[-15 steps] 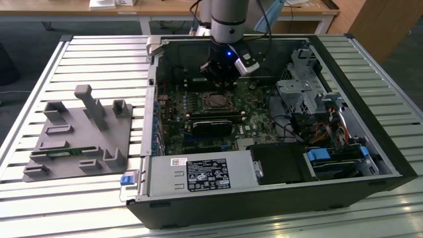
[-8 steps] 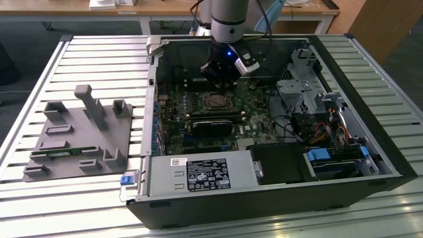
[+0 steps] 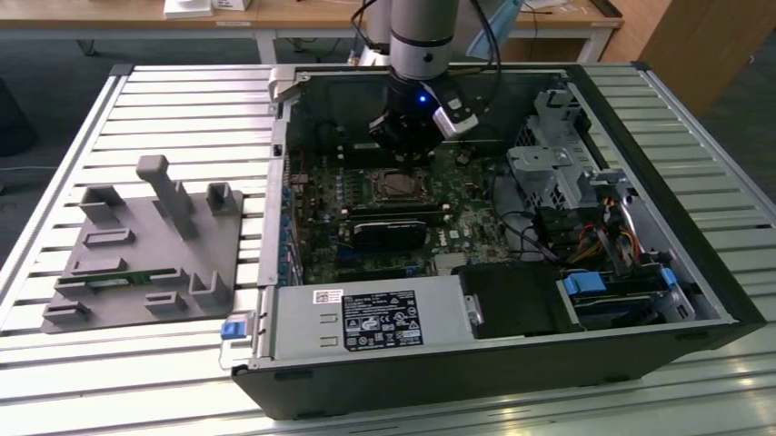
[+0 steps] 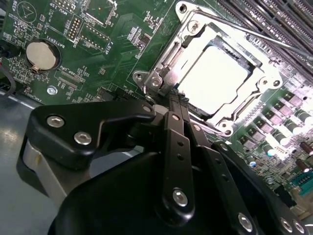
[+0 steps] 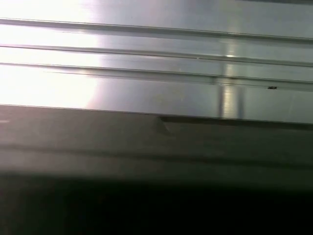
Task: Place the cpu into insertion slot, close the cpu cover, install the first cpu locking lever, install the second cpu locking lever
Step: 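Install the first cpu locking lever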
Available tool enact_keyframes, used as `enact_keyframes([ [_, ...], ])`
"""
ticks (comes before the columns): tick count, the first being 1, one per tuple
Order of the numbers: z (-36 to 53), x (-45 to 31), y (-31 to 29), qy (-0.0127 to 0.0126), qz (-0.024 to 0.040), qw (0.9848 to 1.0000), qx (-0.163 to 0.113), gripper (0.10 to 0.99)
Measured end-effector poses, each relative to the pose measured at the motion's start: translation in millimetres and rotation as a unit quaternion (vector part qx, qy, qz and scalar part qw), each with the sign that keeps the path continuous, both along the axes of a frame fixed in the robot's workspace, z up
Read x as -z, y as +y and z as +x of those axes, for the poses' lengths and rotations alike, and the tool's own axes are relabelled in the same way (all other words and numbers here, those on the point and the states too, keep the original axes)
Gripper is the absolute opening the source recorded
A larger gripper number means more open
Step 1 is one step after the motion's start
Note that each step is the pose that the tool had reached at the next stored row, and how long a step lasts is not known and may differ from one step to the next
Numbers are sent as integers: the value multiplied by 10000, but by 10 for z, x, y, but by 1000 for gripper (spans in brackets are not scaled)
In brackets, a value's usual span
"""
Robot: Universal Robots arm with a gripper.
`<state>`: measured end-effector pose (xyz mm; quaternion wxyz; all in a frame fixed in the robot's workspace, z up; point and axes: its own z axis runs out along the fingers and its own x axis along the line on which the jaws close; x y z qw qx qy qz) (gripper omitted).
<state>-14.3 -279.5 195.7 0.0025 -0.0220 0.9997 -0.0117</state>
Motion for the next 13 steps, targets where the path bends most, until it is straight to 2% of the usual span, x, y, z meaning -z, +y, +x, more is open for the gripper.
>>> enact_keyframes([
  [2,-1,-10,-2,4,11,10000,-6,118],
  [8,9,-24,16,-16,98,10000,-10,118],
  [13,8,-135,15,-11,97,10000,-9,118],
])
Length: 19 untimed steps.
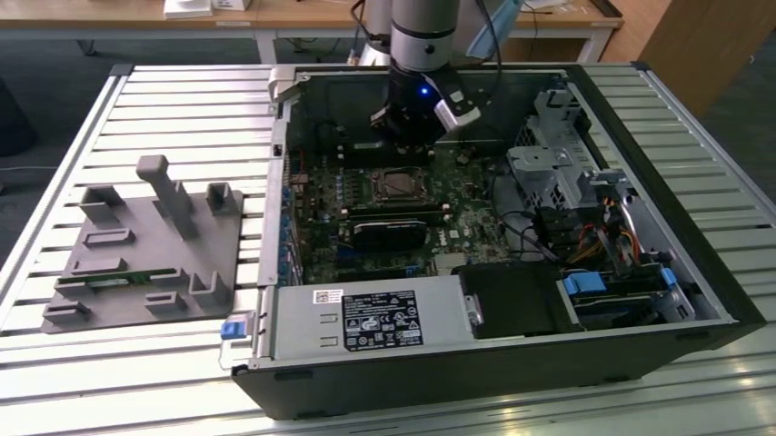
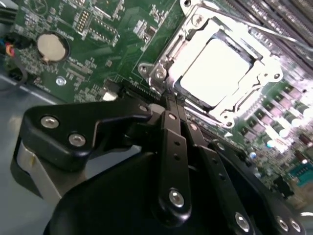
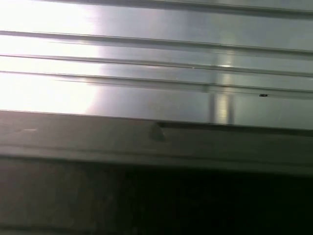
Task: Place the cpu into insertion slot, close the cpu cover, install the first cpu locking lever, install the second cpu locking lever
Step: 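Install the first cpu locking lever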
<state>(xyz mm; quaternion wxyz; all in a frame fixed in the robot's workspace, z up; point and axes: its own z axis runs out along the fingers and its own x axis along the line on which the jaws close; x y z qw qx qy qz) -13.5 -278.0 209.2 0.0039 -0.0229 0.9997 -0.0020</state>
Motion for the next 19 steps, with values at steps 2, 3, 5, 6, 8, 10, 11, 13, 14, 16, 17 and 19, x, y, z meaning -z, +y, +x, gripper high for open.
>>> enact_keyframes([
  [2,0,-45,0,1,-1,10000,0,118],
  [3,0,-53,-1,1,-1,10000,0,118],
  [5,1,-53,-11,0,0,10000,-1,118],
  [6,0,-53,-20,0,0,10000,0,118],
  [8,0,-53,-30,1,0,10000,0,118],
  [10,0,-53,-39,1,0,10000,0,118],
  [11,0,-53,-43,0,0,10000,0,118],
  [13,0,-53,-50,0,0,10000,0,118],
  [14,0,-53,-52,0,0,10000,0,118],
  [16,0,-54,-58,1,0,10000,0,118],
  [17,0,-54,-61,1,-1,10000,0,118],
  [19,0,-53,-68,0,0,10000,0,118],
])
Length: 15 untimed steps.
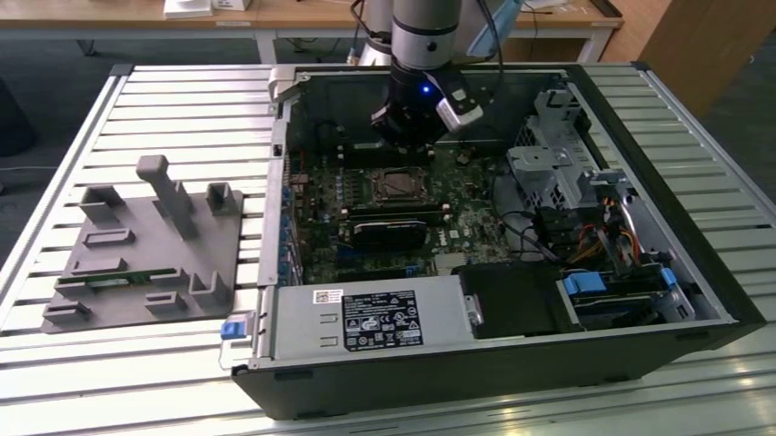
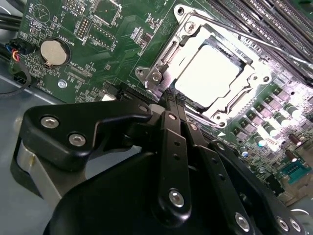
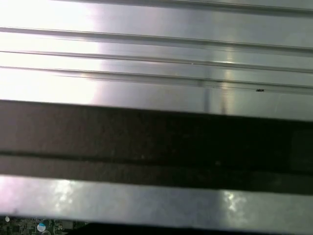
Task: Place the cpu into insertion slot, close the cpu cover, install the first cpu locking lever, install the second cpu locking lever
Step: 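Install the first cpu locking lever, then install the second cpu locking lever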
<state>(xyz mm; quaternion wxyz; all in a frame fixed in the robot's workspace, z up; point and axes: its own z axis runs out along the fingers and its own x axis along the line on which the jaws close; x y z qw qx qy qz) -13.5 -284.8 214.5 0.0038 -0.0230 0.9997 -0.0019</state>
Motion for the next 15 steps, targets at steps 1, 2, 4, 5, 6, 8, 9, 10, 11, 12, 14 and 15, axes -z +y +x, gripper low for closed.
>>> enact_keyframes([
  [1,0,0,-3,0,0,10000,0,118],
  [2,0,0,-7,0,0,10000,0,118],
  [4,0,0,-13,0,0,10000,0,118],
  [5,0,0,-15,0,0,10000,0,118],
  [6,0,0,-18,0,0,10000,0,118],
  [8,0,0,-23,1,-1,10000,0,118],
  [9,0,0,-27,0,-1,10000,0,118],
  [10,0,0,-31,0,0,10000,0,118],
  [11,0,0,-34,0,0,10000,0,118],
  [12,0,0,-38,0,0,10000,0,118],
  [14,0,0,-46,0,-1,10000,0,118],
  [15,0,0,-51,0,0,10000,0,118],
])
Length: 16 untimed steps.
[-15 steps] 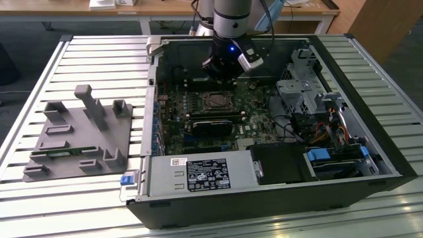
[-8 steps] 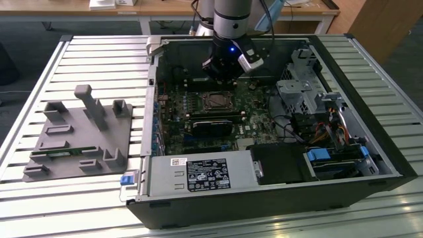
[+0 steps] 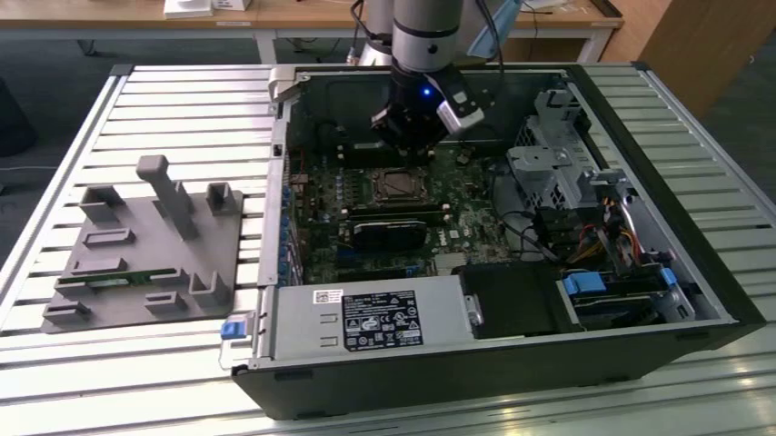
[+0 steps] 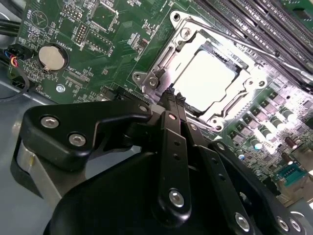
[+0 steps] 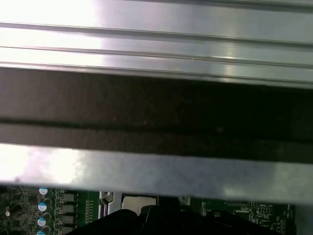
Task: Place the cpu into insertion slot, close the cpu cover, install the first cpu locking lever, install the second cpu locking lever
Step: 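Install the second cpu locking lever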
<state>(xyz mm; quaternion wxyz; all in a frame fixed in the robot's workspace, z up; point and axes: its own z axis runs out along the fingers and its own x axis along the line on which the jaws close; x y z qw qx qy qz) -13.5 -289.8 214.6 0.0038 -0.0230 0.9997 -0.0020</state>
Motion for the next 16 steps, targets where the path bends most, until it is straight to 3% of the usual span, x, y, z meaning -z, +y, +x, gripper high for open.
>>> enact_keyframes([
  [11,-1,-9,-56,1,-1,10000,1,118],
  [16,-1,-146,-58,1,-1,10000,1,118],
])
